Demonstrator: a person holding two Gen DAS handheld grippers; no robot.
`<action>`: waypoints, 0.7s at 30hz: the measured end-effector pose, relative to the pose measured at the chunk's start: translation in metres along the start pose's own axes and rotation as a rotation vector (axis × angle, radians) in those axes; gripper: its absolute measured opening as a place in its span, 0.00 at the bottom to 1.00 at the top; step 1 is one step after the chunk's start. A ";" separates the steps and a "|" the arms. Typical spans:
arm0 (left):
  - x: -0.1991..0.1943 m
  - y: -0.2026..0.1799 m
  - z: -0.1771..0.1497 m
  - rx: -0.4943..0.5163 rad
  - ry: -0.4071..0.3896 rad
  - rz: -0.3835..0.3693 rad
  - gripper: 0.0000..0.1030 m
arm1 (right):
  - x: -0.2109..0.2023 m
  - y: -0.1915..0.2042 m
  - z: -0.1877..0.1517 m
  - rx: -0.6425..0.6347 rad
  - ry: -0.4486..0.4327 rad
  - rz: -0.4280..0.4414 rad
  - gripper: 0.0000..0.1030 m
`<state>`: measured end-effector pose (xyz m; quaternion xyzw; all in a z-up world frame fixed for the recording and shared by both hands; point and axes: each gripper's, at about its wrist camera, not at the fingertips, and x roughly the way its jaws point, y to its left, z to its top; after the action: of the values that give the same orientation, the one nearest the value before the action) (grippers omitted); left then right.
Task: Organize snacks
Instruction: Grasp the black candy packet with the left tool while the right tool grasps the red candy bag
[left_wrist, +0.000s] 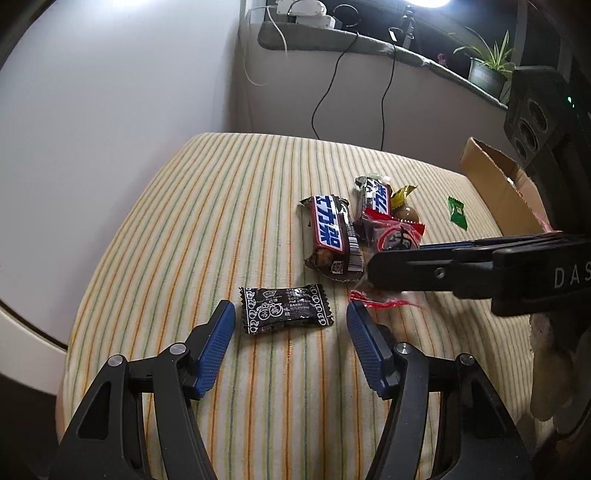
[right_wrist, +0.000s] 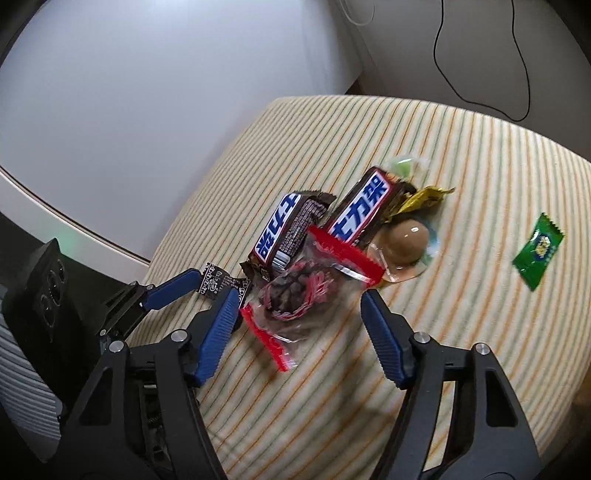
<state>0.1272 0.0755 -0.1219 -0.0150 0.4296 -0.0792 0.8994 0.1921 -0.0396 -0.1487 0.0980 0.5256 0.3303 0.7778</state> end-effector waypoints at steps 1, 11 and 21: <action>0.001 0.000 0.000 0.001 0.003 0.001 0.60 | 0.002 0.002 0.000 -0.003 0.004 -0.002 0.70; 0.011 -0.009 0.003 0.061 0.028 0.050 0.55 | 0.012 -0.003 0.010 -0.003 0.008 -0.023 0.51; 0.006 -0.010 -0.002 0.069 0.014 0.067 0.32 | -0.004 -0.020 -0.003 -0.002 0.001 0.006 0.48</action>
<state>0.1284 0.0650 -0.1270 0.0309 0.4329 -0.0640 0.8986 0.1964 -0.0579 -0.1571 0.0989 0.5253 0.3330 0.7767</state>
